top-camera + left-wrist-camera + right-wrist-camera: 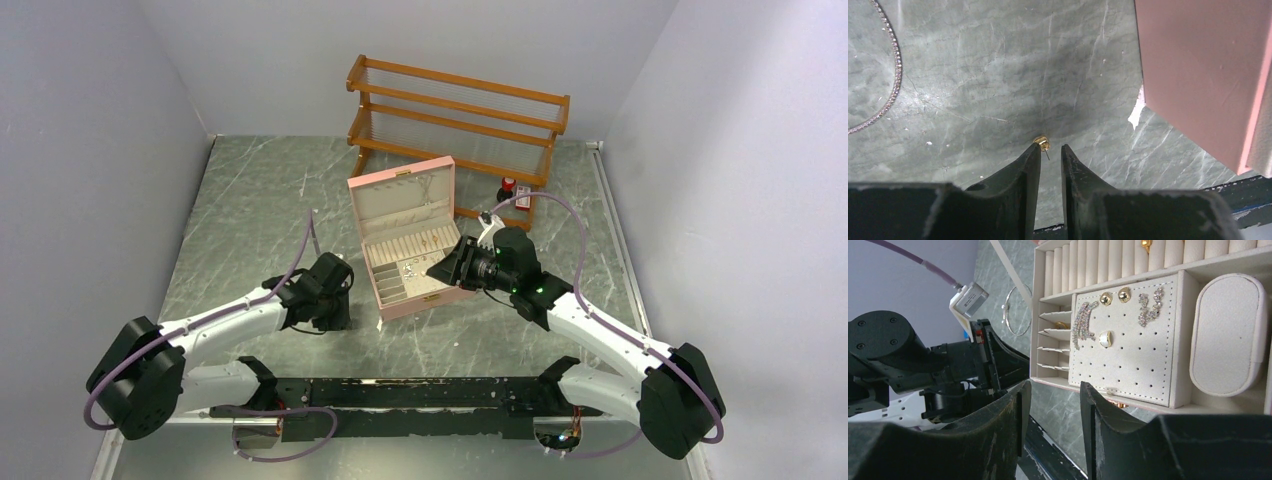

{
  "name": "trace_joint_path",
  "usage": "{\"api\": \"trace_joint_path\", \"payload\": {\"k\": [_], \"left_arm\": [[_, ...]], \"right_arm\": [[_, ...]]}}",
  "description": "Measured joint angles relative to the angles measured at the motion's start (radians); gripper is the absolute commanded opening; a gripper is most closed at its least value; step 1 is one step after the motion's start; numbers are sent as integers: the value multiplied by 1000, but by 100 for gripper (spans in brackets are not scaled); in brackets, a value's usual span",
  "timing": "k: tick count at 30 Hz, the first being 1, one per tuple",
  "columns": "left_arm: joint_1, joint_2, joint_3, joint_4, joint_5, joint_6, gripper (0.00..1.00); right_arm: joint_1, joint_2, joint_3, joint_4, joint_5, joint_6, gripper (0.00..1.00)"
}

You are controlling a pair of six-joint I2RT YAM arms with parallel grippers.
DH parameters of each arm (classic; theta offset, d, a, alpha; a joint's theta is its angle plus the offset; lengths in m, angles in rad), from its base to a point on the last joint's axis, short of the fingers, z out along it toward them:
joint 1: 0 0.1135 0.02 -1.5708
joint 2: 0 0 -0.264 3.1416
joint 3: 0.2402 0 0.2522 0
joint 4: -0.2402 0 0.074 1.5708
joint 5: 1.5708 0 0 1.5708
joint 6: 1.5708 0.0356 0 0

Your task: Organize the mixed jewelry

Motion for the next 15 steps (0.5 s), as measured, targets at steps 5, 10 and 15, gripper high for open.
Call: {"api": "trace_joint_path", "payload": {"k": [5,10,15], "left_arm": [[0,6,0,0,0,0,23],[0,7,0,0,0,0,24],[0,9,0,0,0,0,23]], "right_arm": [[0,0,0,0,0,0,45],[0,0,-1,0,0,0,45],[0,0,-3,-1,0,0,45]]}}
